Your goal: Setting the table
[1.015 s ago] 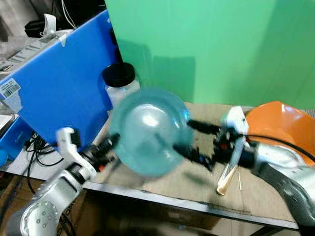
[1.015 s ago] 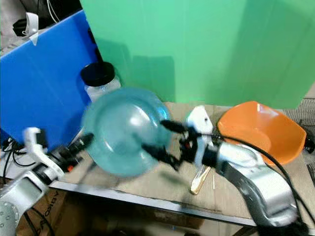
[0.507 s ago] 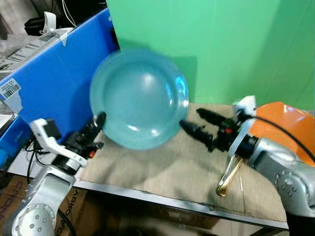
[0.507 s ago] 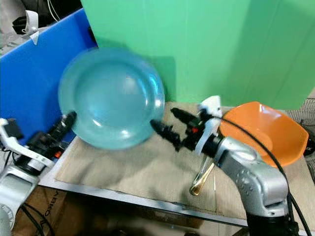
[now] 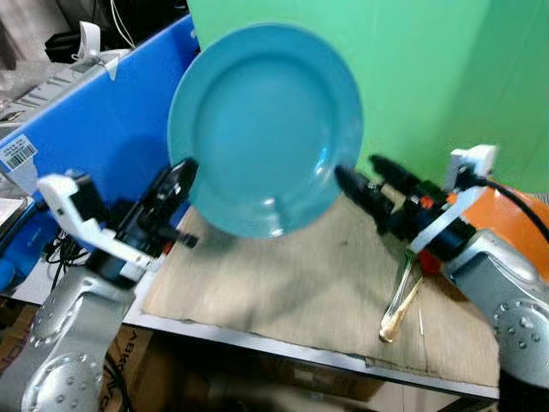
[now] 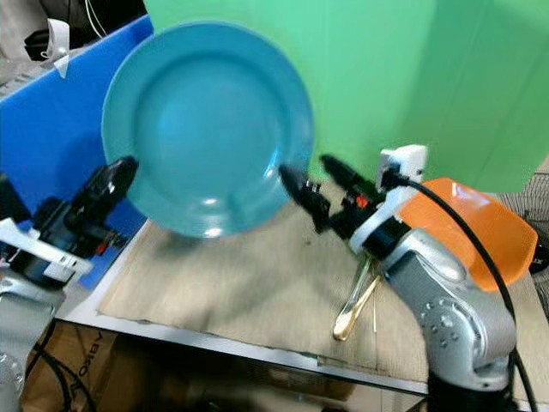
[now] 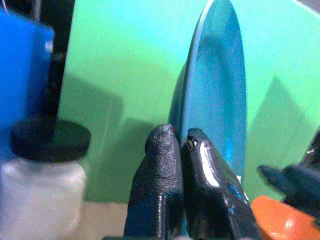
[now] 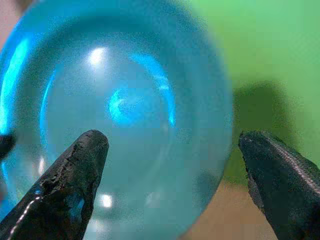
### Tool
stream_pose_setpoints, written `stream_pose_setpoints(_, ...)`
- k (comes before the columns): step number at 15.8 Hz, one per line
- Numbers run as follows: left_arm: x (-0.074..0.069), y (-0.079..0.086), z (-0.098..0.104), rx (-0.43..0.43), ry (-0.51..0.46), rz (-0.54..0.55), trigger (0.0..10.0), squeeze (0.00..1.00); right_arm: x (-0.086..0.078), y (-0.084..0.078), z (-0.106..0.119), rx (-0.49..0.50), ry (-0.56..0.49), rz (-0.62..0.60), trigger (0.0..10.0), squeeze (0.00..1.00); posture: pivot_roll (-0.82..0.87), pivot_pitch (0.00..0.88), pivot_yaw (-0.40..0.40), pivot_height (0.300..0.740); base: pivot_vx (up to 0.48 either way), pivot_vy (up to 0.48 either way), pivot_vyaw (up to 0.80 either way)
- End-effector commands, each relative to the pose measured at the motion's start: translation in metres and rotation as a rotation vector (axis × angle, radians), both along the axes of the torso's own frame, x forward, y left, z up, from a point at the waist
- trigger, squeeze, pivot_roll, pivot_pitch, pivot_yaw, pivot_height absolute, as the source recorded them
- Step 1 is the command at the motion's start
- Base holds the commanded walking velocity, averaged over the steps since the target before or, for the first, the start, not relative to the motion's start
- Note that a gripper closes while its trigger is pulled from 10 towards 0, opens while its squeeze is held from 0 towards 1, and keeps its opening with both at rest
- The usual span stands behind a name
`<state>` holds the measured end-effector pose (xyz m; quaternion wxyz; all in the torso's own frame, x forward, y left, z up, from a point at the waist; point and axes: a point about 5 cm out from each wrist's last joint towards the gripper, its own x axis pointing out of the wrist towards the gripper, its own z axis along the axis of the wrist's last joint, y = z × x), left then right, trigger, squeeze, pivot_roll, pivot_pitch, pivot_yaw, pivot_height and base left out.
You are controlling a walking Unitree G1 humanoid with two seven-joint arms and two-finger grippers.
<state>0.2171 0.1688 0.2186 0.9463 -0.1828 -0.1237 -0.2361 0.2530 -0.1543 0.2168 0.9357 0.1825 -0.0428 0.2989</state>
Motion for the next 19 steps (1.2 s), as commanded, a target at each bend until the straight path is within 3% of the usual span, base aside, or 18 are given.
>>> stream_pose_setpoints(1,-0.001,-0.005,0.014,0.080,-0.086,0.056,0.0,0.00,-0.006,0.000,0.012,0.027,-0.077,-0.063,10.0,0.00,-0.10,0.000,0.119,0.740,0.000,0.000,0.00)
stream_pose_setpoints(3,0.003,-0.013,0.020,0.112,-0.135,0.113,0.0,0.00,-0.014,0.005,0.013,0.092,-0.069,-0.078,10.0,0.00,-0.10,0.000,0.123,0.740,0.000,0.000,0.00)
stream_pose_setpoints(6,0.006,-0.011,0.018,0.086,-0.122,0.134,0.0,0.00,-0.017,0.006,0.006,0.111,-0.025,-0.081,10.0,0.00,-0.11,0.000,0.127,0.740,0.000,0.000,0.00)
stream_pose_setpoints(9,0.005,-0.010,0.019,0.120,-0.137,0.166,0.0,0.00,-0.014,0.001,0.003,0.118,0.000,-0.118,10.0,0.00,-0.11,0.000,0.124,0.740,0.000,0.000,-0.80)
stream_pose_setpoints(10,0.004,-0.012,0.021,0.134,-0.150,0.169,10.0,0.00,-0.014,0.001,0.004,0.119,-0.001,-0.126,10.0,0.00,-0.10,0.000,0.121,0.740,0.000,0.000,-0.80)
stream_pose_setpoints(16,0.001,-0.024,0.052,0.113,-0.265,0.103,10.0,0.00,-0.019,0.005,0.013,0.147,-0.026,-0.116,10.0,0.00,-0.12,0.000,0.109,0.740,0.000,0.000,-0.80)
stream_pose_setpoints(19,0.003,-0.024,0.065,0.011,-0.298,0.074,10.0,0.00,-0.018,0.005,0.017,0.146,-0.044,-0.129,10.0,0.00,-0.12,0.000,0.103,0.740,0.000,0.000,-0.80)
